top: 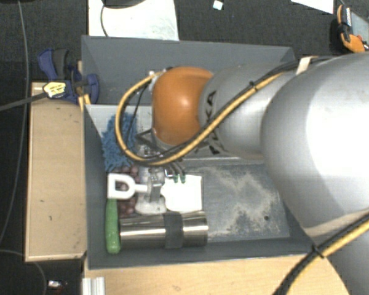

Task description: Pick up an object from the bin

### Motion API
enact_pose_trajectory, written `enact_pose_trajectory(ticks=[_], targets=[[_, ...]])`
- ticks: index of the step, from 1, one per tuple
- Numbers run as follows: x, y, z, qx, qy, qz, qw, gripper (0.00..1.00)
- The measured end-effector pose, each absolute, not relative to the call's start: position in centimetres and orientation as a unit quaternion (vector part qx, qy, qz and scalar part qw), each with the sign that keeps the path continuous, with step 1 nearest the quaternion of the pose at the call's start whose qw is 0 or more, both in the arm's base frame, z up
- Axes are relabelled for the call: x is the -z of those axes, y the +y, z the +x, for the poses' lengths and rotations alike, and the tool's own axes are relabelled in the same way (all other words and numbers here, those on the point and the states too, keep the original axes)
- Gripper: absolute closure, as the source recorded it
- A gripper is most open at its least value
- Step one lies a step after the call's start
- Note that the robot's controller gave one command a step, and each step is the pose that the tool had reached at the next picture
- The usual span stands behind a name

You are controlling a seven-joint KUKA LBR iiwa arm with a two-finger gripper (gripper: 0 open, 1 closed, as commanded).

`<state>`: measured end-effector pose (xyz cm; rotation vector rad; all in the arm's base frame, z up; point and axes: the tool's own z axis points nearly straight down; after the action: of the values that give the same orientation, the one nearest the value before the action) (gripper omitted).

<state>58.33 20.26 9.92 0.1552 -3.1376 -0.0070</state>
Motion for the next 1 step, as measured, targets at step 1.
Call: enact_pose_trajectory(ticks=[1], targets=[[-7.20, 22.31, 56.55, 0.000, -0.999, 0.049, -0.011, 0.00]])
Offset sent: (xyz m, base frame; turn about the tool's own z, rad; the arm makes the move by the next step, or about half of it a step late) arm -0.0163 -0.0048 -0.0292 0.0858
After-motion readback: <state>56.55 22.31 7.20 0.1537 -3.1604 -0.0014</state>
